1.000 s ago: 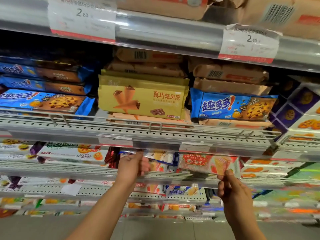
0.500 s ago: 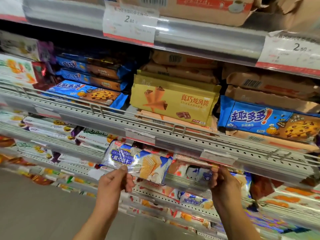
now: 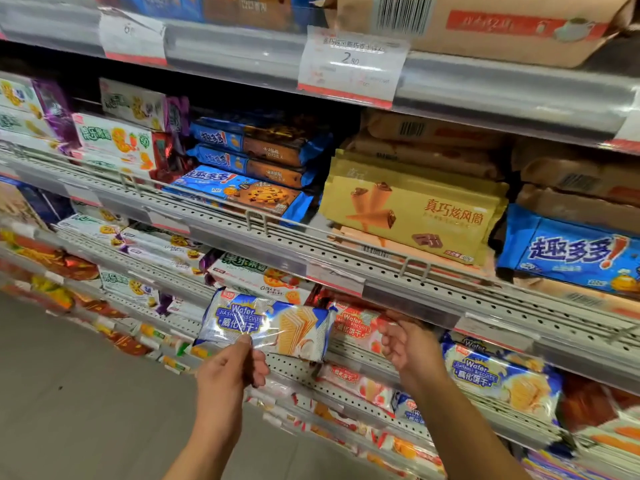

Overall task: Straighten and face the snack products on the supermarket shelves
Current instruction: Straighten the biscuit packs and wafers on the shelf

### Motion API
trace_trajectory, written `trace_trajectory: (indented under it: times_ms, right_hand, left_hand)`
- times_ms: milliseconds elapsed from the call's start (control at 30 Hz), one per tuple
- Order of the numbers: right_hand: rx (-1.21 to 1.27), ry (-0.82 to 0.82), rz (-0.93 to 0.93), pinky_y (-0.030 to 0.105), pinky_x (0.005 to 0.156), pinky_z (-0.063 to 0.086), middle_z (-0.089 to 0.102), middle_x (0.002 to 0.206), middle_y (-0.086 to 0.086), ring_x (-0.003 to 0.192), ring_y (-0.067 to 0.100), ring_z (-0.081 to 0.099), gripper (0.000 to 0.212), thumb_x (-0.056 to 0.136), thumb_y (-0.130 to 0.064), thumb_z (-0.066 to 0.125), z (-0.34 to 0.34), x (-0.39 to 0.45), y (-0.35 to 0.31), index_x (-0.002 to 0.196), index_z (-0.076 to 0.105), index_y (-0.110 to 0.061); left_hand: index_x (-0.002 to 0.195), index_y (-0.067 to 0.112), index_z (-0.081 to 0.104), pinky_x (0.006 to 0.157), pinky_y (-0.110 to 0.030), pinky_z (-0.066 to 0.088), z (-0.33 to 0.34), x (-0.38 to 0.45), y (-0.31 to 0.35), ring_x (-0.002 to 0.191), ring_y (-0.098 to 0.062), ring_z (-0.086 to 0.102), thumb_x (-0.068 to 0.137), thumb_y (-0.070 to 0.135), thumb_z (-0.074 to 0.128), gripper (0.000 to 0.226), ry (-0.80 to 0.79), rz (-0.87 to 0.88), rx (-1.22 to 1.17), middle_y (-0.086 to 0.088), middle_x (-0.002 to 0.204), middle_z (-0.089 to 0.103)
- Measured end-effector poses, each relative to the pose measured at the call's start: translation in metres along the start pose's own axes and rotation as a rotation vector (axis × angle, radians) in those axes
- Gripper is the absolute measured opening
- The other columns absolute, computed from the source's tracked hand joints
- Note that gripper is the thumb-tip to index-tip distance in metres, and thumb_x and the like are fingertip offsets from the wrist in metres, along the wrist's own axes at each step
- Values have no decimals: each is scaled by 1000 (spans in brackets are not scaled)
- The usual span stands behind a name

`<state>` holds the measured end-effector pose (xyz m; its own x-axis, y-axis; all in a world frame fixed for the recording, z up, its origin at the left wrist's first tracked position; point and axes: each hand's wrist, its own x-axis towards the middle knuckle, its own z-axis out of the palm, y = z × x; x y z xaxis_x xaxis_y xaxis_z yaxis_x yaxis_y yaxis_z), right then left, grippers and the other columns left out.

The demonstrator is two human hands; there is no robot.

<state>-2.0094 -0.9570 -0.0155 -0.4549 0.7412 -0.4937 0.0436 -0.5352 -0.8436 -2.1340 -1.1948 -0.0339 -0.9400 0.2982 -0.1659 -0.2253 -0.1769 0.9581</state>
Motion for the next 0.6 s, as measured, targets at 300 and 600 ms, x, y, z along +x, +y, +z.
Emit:
trace_trajectory:
  times_ms: [300, 600]
  right_hand:
    - [-235, -233, -30, 42, 73, 57, 74, 111, 14, 90, 31, 74, 44, 89, -49, 72, -45, -70, 36, 122, 67, -21]
    - [28, 136, -183, 33, 59, 54, 72, 90, 11, 72, 28, 70, 13, 96, -17, 67, -95, -85, 30, 106, 67, -8]
  left_hand:
    - [64, 4, 71, 57, -34, 42, 44, -19, -23, 51, -23, 51, 103, 21, 56, 45, -208, -111, 28, -23, 63, 62]
    - [79, 8, 75, 65, -34, 49, 110, -54, -43, 61, -24, 60, 105, 12, 51, 35, -725, -175, 234, -18, 73, 71]
